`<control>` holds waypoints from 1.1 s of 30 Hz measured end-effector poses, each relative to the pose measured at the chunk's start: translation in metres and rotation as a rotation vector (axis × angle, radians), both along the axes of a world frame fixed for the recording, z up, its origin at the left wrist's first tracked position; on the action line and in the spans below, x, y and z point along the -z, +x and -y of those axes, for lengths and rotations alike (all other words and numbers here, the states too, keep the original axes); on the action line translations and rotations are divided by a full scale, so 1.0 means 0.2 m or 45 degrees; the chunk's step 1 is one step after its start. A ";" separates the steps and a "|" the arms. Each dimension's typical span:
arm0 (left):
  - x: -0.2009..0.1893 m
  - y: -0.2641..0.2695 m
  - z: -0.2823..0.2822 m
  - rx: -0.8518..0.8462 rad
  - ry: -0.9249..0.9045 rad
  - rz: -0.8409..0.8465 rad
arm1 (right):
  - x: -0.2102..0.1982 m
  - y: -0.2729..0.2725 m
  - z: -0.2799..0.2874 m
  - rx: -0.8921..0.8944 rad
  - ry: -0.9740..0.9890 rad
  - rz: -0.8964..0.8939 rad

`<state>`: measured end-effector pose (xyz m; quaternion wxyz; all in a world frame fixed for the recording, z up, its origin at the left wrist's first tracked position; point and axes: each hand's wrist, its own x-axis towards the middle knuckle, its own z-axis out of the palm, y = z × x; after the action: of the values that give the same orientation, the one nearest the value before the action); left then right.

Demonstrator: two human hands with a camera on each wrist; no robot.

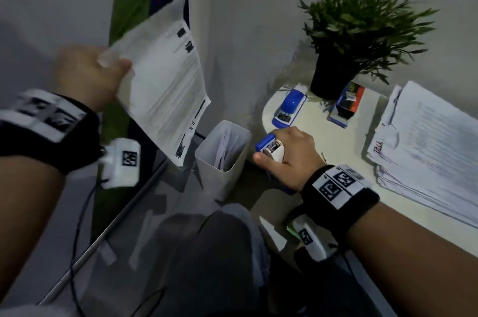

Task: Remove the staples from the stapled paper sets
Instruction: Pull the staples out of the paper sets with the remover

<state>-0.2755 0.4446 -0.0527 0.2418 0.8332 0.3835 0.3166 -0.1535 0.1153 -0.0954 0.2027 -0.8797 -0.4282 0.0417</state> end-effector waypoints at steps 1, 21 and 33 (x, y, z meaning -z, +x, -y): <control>0.04 0.04 0.04 0.012 -0.068 0.037 | 0.01 0.01 0.00 -0.002 -0.016 0.007; 1.03 0.54 0.29 0.186 -0.623 -0.150 | 0.04 0.06 0.04 0.016 0.495 -0.353; 1.12 0.34 0.16 0.260 -0.455 -0.293 | 0.04 0.06 0.04 -0.032 0.506 -0.319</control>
<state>-0.2074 0.4131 -0.2762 0.3708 0.8422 0.3722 0.1207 -0.1409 0.1081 -0.1041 0.4230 -0.8049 -0.4105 0.0681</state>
